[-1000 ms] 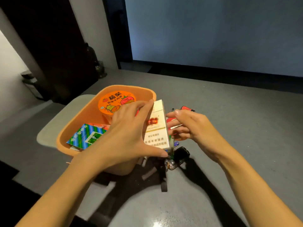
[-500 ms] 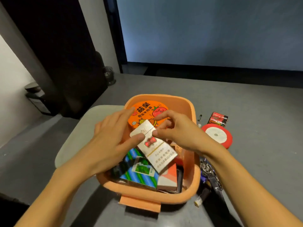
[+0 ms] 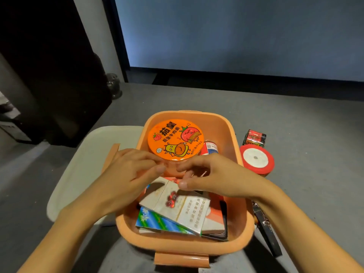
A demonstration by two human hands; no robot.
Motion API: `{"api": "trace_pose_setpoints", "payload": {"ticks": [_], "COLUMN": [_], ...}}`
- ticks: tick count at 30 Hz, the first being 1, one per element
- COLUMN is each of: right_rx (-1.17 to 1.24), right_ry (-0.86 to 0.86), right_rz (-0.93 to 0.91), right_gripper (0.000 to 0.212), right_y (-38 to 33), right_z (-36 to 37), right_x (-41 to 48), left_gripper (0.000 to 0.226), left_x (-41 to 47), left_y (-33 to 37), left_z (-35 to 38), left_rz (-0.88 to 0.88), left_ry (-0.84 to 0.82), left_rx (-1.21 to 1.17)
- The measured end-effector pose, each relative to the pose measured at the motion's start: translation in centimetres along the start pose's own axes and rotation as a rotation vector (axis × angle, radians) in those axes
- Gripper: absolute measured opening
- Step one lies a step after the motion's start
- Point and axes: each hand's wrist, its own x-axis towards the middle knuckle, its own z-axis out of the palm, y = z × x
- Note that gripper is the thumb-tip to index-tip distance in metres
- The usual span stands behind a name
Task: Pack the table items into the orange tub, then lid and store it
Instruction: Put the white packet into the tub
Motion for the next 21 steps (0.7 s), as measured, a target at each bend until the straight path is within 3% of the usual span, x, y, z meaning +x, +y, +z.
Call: {"api": "trace_pose_setpoints", "payload": {"ticks": [3, 7, 12, 16, 21], "right_rx": [-0.104, 0.003, 0.104, 0.129, -0.067], "right_ry": [0.016, 0.086, 0.276, 0.436, 0.372], "right_rz": [-0.003, -0.014, 0.025, 0.053, 0.142], "right_gripper": [0.04, 0.021, 0.022, 0.036, 0.059], "right_y": [0.0, 0.2, 0.4, 0.8, 1.2], "right_z": [0.9, 0.4, -2.6, -3.1, -2.2], "right_x": [0.2, -0.6, -3.3, -5.3, -6.8], "left_gripper": [0.068, 0.066, 0.072, 0.068, 0.076], "left_x": [0.1, 0.2, 0.6, 1.6, 2.2], "left_y": [0.1, 0.8, 2.2, 4.5, 7.3], "left_z": [0.3, 0.5, 1.1, 2.4, 3.9], "left_rz": [0.012, 0.077, 0.025, -0.002, 0.044], "left_ry": [0.04, 0.059, 0.077, -0.066, -0.181], "left_rx": [-0.012, -0.002, 0.014, -0.126, -0.198]}}
